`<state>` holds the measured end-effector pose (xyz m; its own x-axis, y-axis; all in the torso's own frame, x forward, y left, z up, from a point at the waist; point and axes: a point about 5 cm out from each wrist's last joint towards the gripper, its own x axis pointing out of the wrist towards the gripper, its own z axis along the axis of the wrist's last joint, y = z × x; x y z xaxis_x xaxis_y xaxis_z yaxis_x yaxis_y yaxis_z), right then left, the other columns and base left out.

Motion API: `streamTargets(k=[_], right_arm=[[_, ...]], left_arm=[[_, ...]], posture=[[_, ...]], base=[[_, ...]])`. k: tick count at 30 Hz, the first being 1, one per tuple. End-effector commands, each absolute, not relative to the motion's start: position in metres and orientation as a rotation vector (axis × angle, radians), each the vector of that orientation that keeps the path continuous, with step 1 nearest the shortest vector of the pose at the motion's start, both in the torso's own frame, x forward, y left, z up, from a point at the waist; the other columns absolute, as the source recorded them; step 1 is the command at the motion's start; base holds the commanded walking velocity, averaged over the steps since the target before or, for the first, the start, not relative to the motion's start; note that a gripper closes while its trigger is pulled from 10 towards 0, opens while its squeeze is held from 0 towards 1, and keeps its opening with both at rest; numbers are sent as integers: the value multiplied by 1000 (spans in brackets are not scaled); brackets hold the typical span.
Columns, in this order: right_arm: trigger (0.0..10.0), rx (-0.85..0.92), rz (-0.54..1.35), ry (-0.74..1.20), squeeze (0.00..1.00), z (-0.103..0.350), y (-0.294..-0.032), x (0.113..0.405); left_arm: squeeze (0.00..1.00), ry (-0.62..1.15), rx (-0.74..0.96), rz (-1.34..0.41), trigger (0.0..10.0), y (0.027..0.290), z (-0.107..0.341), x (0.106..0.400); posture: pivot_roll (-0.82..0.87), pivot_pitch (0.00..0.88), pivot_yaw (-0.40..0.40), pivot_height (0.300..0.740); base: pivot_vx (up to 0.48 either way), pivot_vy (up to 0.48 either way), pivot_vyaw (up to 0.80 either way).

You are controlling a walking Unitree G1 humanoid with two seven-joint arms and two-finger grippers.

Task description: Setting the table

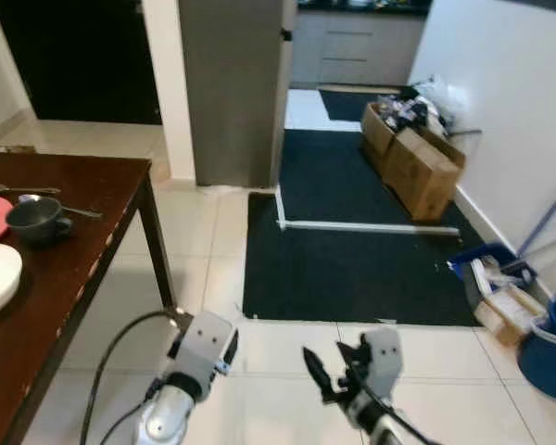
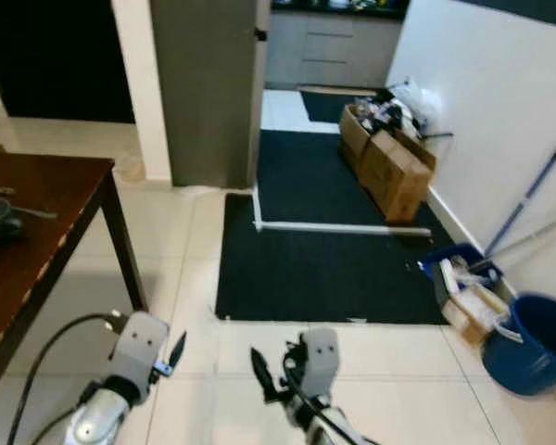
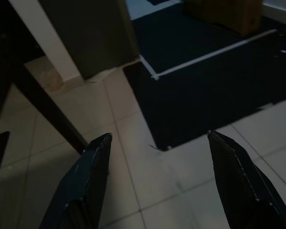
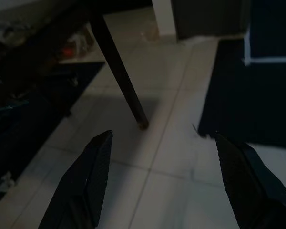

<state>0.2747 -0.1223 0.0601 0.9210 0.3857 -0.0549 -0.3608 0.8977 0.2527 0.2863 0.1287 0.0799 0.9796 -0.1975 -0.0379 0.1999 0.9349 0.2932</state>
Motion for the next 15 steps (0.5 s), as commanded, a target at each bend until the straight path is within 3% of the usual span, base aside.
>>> streamTargets(k=[1, 3, 15], right_arm=[[10000, 248, 389, 122, 0, 56, -120, 271], [10000, 243, 392, 123, 0, 56, -120, 271], [10000, 265, 431, 109, 0, 60, -116, 271]], left_arm=[[0, 47, 298, -198, 10000, 133, 74, 283], [0, 52, 295, -200, 10000, 133, 74, 282], [0, 101, 229, -206, 10000, 134, 76, 279]], posture=[[47, 42, 22, 740], [48, 44, 23, 740], [53, 45, 22, 740]], base=[[0, 0, 0], [0, 0, 0], [0, 0, 800]])
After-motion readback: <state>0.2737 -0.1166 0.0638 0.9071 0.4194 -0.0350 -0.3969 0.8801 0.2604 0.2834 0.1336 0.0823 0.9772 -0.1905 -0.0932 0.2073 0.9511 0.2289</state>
